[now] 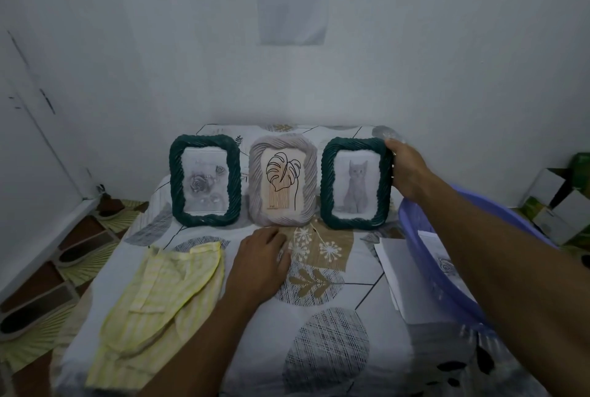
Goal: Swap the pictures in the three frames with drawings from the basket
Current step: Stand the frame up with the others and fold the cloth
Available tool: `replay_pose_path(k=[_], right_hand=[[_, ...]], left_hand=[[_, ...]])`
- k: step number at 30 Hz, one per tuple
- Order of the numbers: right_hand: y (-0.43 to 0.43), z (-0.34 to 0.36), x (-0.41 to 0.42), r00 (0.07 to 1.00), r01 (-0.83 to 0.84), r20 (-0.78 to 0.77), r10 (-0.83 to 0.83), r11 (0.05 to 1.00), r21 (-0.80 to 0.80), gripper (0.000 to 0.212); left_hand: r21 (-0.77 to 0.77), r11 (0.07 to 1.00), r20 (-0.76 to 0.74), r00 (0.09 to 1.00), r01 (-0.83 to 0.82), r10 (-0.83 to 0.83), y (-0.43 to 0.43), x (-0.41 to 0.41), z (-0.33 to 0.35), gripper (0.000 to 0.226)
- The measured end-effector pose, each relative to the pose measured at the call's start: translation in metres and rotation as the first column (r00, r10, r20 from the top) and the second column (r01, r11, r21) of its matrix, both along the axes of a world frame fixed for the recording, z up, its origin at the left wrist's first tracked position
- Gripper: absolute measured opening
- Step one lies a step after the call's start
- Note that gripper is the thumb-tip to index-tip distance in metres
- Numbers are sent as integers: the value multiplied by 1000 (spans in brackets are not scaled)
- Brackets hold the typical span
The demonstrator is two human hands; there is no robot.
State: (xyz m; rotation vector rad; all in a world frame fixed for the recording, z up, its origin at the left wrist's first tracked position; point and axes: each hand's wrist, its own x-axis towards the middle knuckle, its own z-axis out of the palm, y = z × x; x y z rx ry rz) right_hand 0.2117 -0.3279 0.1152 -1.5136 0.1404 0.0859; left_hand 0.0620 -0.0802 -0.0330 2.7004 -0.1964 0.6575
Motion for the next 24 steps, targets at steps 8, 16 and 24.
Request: replay_pose_path(k=[8,16,24], right_hand=[[3,-7,10,1000,10,-7,-10,999,-44,22],[3,-5,11,998,35,53,-27,988,-149,20],[25,-32,-75,764,352,608,216,651,-673,36]], left_hand=[[20,1000,-31,999,-15,16,1,-1,0,34],[-8,1000,-68,997,-23,22,2,-1,2,41],[-5,1000,-145,989,-26,25,-3,-16,24,53]])
